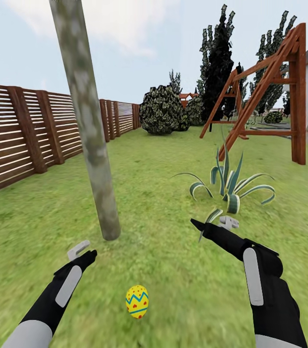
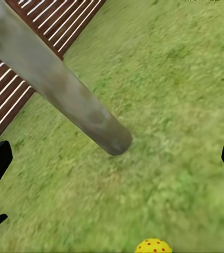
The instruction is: Take the three Easter eggs out of the wicker basket on the lawn in the garden, then place them on the lawn next to a single tree (choose any tree) so that all three eggs are next to the same tree and none are left in the basket.
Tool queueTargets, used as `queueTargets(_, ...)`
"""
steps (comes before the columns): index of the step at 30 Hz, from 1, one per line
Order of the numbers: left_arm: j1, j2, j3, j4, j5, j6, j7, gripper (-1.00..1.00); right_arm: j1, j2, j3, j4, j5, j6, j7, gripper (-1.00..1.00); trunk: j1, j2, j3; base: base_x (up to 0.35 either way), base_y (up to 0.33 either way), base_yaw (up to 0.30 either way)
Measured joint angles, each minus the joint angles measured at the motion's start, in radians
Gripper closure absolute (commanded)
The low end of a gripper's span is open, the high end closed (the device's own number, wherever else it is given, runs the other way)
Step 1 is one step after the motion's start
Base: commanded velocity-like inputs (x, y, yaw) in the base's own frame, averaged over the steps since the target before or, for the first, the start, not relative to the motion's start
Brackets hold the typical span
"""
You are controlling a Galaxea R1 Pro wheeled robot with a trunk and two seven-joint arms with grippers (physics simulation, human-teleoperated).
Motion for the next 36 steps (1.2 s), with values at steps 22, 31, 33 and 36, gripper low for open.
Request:
queueTargets(22,0.000,0.000,0.000,0.001,-0.001,0.000,0.002,-1.00,0.000,0.000,0.000,0.000,0.000,0.001,0.000,-1.00,-0.084,0.154,0.069,0.000,0.000,0.000)
queueTargets(31,0.000,0.000,-0.002,0.056,-0.002,-0.001,0.001,-1.00,0.000,0.000,0.001,0.000,0.000,0.001,0.000,-1.00,-0.119,0.217,0.097,0.000,0.000,0.000)
queueTargets(33,0.000,0.000,-0.002,0.067,-0.002,-0.002,0.001,-1.00,0.000,0.000,0.001,0.000,0.000,0.001,0.000,-1.00,-0.127,0.231,0.103,0.000,0.000,0.000)
queueTargets(36,0.000,0.000,-0.002,0.074,0.000,-0.002,0.001,-1.00,0.000,0.000,0.001,0.000,0.000,0.001,0.000,-1.00,-0.138,0.252,0.113,0.000,0.000,0.000)
